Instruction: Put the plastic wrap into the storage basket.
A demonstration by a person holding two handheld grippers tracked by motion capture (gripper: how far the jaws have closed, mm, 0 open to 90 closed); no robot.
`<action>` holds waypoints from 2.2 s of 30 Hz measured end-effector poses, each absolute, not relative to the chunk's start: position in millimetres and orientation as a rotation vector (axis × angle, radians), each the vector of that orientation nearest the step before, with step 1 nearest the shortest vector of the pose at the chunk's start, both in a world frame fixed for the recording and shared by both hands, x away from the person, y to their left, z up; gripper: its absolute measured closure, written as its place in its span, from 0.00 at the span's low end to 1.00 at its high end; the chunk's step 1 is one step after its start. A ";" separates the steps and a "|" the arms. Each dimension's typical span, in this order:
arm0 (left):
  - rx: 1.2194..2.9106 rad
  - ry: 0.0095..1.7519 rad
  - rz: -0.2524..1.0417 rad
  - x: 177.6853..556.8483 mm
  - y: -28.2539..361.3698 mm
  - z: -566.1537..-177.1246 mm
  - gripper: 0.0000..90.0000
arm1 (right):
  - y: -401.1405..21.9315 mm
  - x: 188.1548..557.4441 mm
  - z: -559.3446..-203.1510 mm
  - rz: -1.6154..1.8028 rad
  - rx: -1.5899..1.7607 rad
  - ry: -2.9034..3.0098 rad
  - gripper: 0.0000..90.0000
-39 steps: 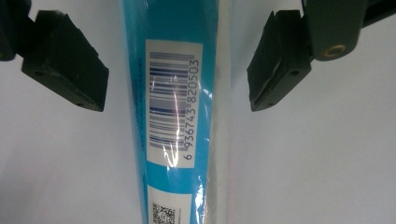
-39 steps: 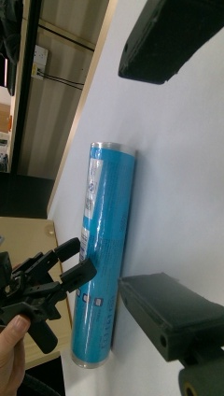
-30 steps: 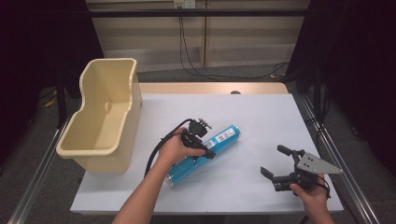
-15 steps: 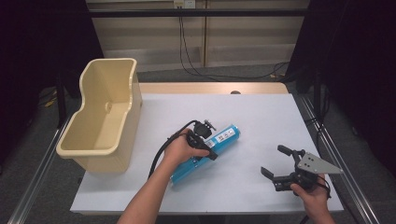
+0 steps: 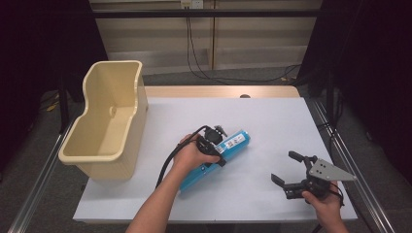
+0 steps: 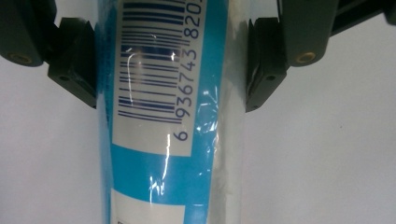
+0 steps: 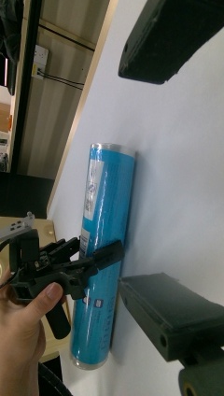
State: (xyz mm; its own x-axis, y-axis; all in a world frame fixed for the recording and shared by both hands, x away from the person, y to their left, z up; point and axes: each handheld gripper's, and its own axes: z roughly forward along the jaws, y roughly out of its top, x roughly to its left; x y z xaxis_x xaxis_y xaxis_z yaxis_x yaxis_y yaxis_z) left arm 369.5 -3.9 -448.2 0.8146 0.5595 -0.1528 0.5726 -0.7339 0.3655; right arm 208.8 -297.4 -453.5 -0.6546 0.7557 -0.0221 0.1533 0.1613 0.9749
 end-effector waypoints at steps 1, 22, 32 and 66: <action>2.613 0.873 -0.063 369.5 -4.2 -446.8 0.36 | -297.3 208.7 -453.5 1.523 0.859 1.925 0.02; 2.473 1.066 -0.083 367.2 33.2 -403.4 0.36 | -297.8 208.6 -453.5 1.524 0.862 1.922 0.02; 2.376 1.099 -0.027 369.2 47.4 -391.7 0.36 | -298.3 208.8 -453.4 1.523 0.863 1.921 0.02; 2.227 1.203 0.009 366.3 84.9 -335.8 0.36 | -297.5 210.0 -453.8 1.529 0.862 1.918 0.01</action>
